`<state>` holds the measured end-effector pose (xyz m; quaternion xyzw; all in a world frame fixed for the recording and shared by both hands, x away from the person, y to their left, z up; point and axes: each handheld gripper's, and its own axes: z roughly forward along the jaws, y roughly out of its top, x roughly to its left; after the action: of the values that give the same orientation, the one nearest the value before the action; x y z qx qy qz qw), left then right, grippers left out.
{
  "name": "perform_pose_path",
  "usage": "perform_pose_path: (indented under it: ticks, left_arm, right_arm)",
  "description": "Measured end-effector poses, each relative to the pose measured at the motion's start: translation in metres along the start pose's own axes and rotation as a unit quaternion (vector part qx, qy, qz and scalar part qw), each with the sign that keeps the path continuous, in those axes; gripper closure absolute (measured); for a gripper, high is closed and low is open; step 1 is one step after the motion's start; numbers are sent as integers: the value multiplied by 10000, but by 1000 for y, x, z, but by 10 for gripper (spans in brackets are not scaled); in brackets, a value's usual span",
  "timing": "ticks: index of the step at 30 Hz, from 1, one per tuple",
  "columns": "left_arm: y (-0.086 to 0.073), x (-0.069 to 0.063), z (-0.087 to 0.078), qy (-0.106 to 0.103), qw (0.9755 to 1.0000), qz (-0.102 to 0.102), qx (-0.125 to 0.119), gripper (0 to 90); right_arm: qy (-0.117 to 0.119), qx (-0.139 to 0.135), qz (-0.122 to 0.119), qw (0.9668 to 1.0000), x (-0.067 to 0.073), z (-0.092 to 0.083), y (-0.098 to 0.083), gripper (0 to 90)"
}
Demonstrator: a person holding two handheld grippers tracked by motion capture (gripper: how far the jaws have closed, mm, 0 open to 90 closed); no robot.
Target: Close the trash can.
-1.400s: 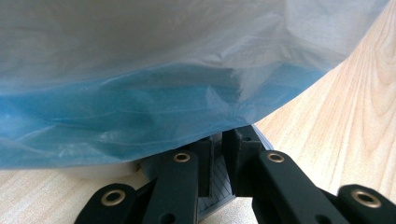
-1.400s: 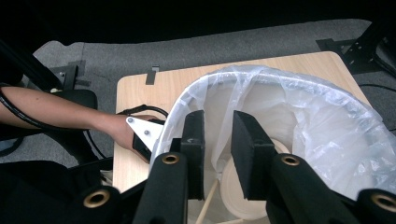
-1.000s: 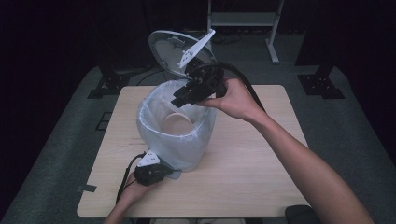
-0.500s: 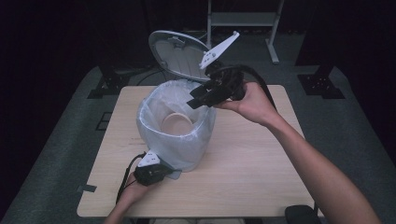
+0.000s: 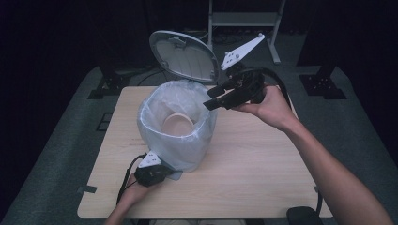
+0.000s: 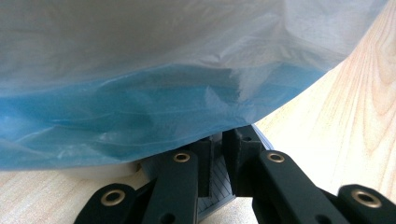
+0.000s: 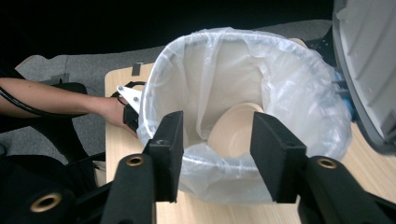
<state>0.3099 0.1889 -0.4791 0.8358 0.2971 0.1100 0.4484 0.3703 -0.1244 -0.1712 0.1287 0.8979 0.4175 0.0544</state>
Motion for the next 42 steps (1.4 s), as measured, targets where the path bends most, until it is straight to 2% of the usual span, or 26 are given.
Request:
perform_pose_path:
  ticks: [11, 26, 42]
  left_arm:
    - [0, 0, 0, -7, 10000, -3, -1, 825]
    - [0, 0, 0, -5, 10000, 0, 9, 825]
    - [1, -1, 0, 19, 10000, 27, 33, 822]
  right_arm:
    - [-132, -53, 255, 9996, -12, -12, -22, 470]
    - [-324, -133, 543, 9979, -21, -26, -51, 445]
    - [-384, -181, 806, 9958, -31, -22, -86, 433]
